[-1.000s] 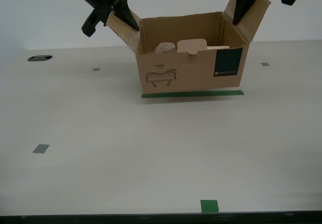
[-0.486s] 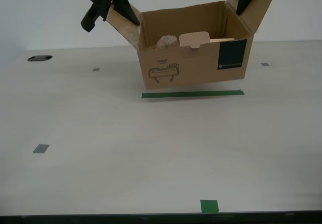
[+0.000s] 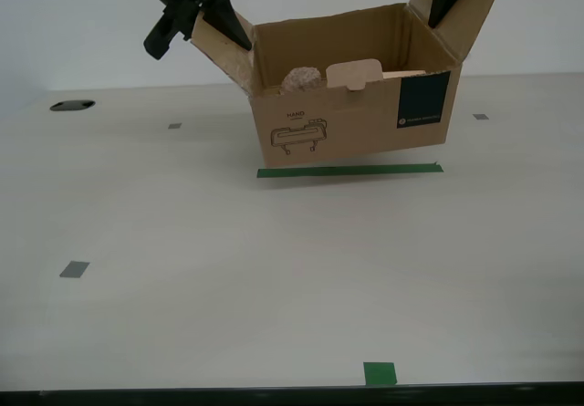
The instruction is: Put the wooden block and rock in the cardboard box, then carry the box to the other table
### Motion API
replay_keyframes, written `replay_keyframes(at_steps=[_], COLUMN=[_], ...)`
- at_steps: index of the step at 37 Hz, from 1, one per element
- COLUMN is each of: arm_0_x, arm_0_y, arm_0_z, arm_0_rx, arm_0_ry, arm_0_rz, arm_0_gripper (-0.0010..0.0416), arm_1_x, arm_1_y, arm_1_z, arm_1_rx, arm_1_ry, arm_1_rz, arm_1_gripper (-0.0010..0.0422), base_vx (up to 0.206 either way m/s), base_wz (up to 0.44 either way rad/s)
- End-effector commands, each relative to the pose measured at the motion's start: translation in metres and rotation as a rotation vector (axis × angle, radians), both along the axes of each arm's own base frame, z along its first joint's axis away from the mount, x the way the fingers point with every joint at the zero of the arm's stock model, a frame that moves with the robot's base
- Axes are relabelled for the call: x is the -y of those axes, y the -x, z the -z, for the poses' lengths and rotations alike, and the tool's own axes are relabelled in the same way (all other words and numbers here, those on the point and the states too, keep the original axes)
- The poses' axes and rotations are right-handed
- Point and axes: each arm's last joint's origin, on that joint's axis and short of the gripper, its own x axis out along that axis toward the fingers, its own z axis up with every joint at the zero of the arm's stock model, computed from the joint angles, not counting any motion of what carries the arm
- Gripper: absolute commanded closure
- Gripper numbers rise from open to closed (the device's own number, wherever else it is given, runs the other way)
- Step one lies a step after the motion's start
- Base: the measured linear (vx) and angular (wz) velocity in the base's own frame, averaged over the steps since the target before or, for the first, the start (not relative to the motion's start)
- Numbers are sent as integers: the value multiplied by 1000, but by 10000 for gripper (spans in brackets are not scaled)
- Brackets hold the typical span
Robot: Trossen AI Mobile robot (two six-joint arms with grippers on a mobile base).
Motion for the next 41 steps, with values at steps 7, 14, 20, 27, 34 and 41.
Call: replay_keyframes(at_steps=[7,14,20,27,34,41], arm_0_x=[0,0,0,0,0,0], arm_0_y=[0,0,0,1,1,1], arm_0_z=[-2,-2,-1,-1,-1,-1], arm_0_rx=[11,16,6,3,2,2], arm_0_ry=[-2,-1,2,3,3,3], arm_0_rz=[-1,-8,-7,-8,-8,-7], arm_0_gripper=[406,406,406,406,406,406], arm_1_x=[-1,-2,-1,-1,0,0], arm_1_y=[5,8,8,9,10,11], arm_1_z=[-13,-20,-20,-20,-20,-19], arm_1_rx=[35,44,14,2,-6,-13], arm_1_ry=[21,27,34,36,36,31], arm_1_rz=[18,13,-14,-23,-24,-20], arm_1_gripper=[413,413,413,413,413,413], base_vx=[0,0,0,0,0,0], base_wz=[0,0,0,0,0,0])
